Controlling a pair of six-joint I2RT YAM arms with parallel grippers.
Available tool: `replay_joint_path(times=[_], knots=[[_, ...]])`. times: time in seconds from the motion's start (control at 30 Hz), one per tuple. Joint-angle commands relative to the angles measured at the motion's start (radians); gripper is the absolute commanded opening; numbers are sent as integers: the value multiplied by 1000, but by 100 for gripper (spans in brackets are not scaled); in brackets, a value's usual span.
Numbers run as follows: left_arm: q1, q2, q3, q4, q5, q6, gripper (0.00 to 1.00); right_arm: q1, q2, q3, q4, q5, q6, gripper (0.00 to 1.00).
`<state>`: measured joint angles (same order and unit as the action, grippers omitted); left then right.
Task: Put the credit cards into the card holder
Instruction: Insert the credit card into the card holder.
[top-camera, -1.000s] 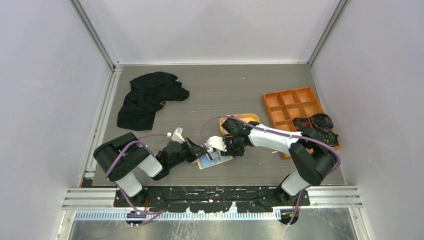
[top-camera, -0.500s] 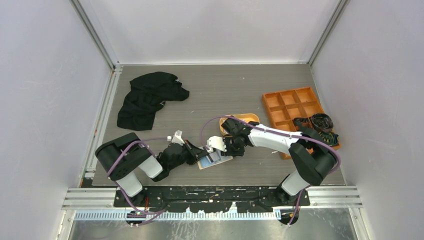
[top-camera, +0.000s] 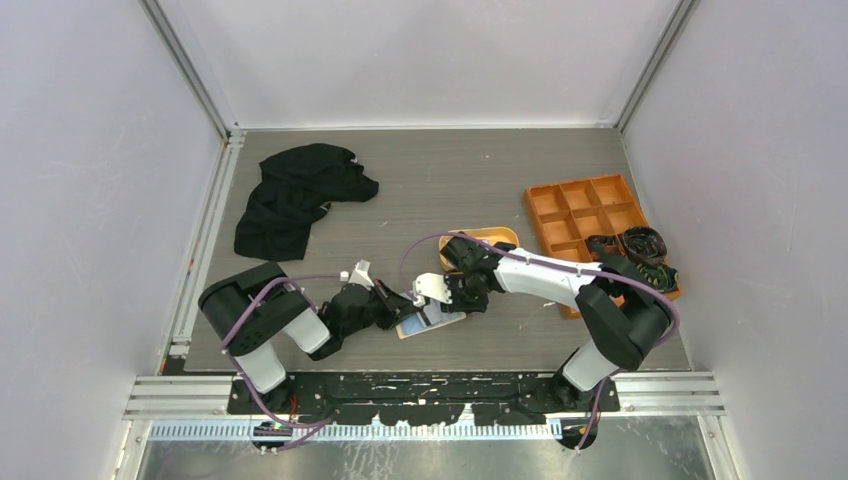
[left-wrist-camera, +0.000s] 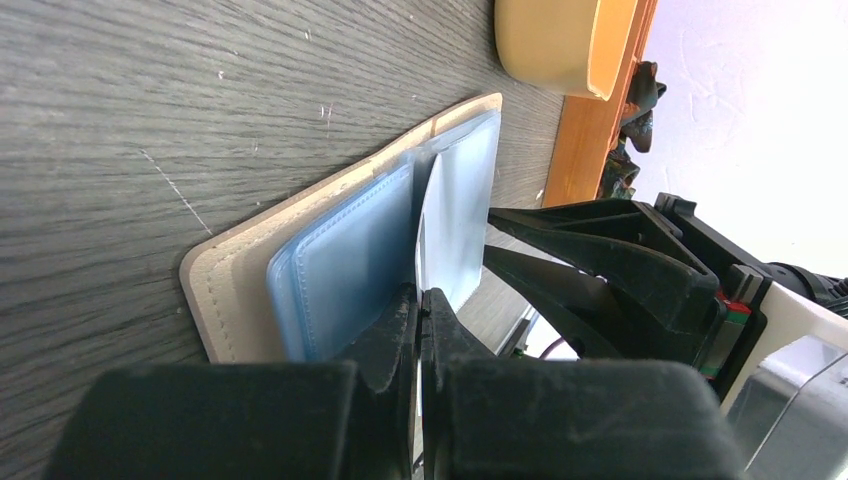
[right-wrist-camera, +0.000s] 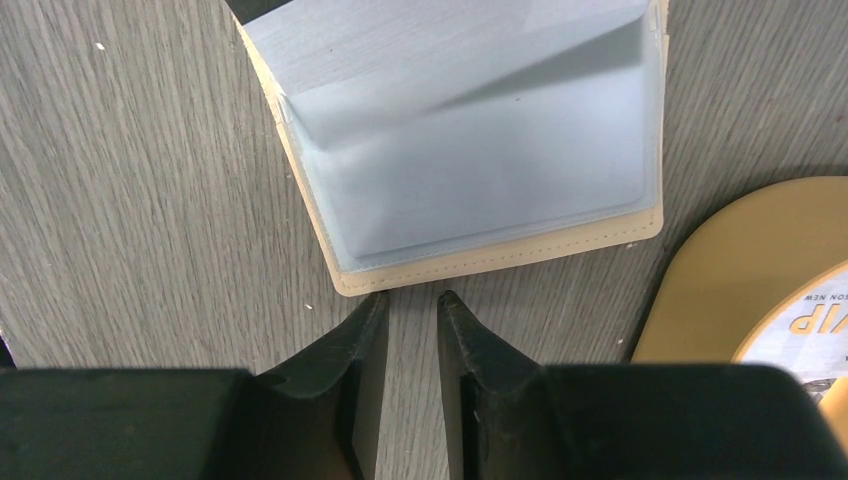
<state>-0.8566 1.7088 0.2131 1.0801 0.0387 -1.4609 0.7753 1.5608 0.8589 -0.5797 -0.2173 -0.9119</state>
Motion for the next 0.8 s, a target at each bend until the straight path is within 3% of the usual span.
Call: replay_joint_path(times=[0.0,0.47,0.77], knots=[[-5,4,14,-59,13,18,0,17,28,13,-8,-2,7,30],[-5,-87,30,-195,36,61,0,22,32,17,-8,10,13,30],[-4,-2,76,-151,53,71,0,22,27,17,-8,11,16,30]])
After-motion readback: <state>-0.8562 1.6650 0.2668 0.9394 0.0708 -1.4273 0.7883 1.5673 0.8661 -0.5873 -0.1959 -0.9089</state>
